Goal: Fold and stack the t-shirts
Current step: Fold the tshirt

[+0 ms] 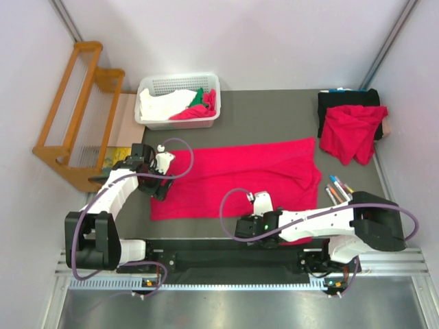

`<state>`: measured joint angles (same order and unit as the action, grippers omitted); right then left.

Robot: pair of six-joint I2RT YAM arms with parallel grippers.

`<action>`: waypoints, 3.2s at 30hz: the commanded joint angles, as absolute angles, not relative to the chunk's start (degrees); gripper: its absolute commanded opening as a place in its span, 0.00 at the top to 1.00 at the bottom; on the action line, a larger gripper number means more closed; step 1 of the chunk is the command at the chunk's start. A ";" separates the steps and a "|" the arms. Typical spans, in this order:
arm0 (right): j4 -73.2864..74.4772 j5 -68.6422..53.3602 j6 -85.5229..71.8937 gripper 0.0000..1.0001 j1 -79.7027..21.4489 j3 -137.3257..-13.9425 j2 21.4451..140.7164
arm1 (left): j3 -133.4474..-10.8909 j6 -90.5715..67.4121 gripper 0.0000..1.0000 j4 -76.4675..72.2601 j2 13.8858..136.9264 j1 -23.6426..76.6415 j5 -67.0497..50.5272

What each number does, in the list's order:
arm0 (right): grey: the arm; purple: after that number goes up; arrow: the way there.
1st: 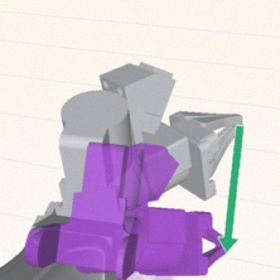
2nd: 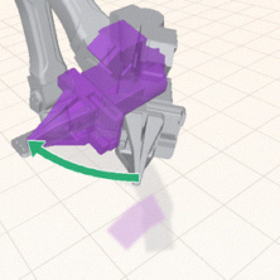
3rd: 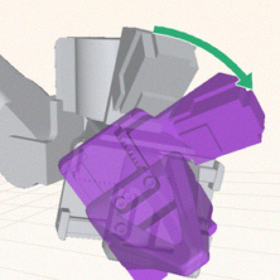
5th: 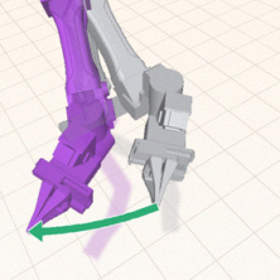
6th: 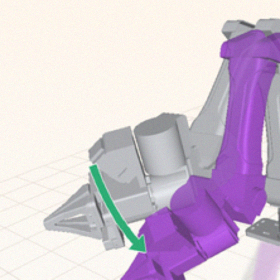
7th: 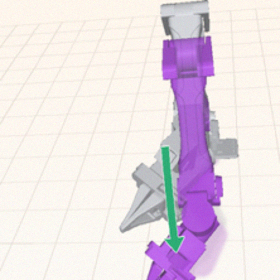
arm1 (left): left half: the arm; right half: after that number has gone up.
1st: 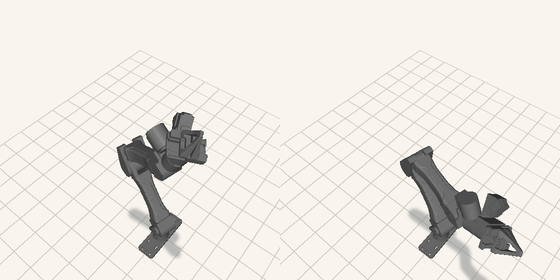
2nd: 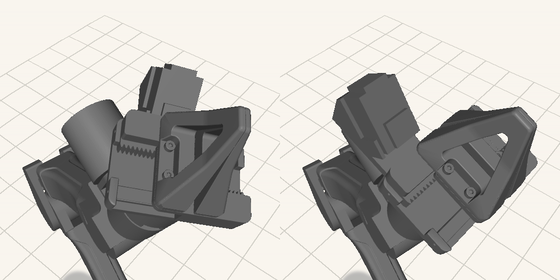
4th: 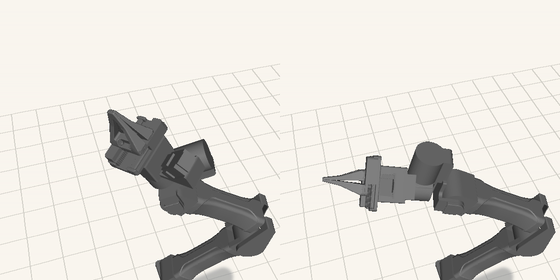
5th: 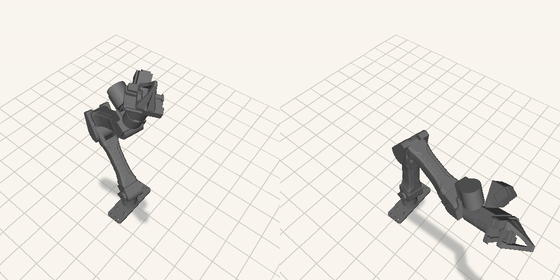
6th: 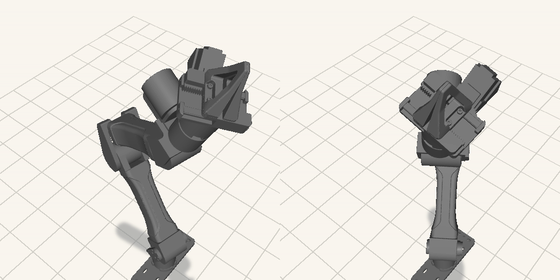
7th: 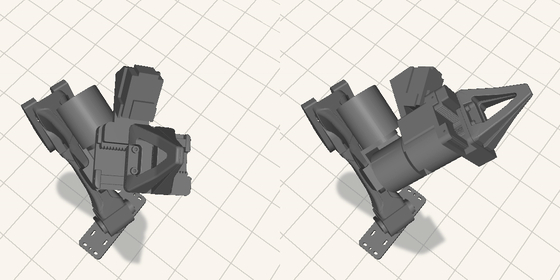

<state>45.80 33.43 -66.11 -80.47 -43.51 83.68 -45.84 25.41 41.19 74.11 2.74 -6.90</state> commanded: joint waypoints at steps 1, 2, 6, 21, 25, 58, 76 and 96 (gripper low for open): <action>46.93 30.41 -67.94 0.14 -80.42 -41.04 82.88 | -47.20 24.43 0.16 40.69 74.53 2.90 -6.33; 47.11 30.15 -67.94 0.17 -80.42 -40.96 82.18 | -47.20 24.17 0.16 40.61 74.62 2.90 -6.33; 47.55 29.45 -68.29 0.39 -80.51 -40.08 81.12 | -47.02 23.64 0.16 39.90 75.23 2.90 -5.71; 46.32 27.77 -67.07 0.88 -77.26 -37.35 78.66 | -47.11 23.20 0.16 38.94 76.81 2.90 -5.45; 46.49 28.12 -65.74 0.89 -75.06 -37.27 76.82 | -46.58 23.64 0.32 38.15 77.87 2.90 -5.54; 43.07 26.54 -60.03 0.92 -65.30 -35.16 72.60 | -40.78 34.45 0.39 47.20 78.48 3.43 -8.00; 43.77 27.33 -59.07 1.00 -63.98 -36.47 71.72 | -43.85 31.99 1.00 43.68 81.30 3.78 -5.19; 63.45 22.50 -62.66 1.00 -67.06 -43.68 55.91 | -47.99 35.24 1.00 50.79 71.20 3.78 1.49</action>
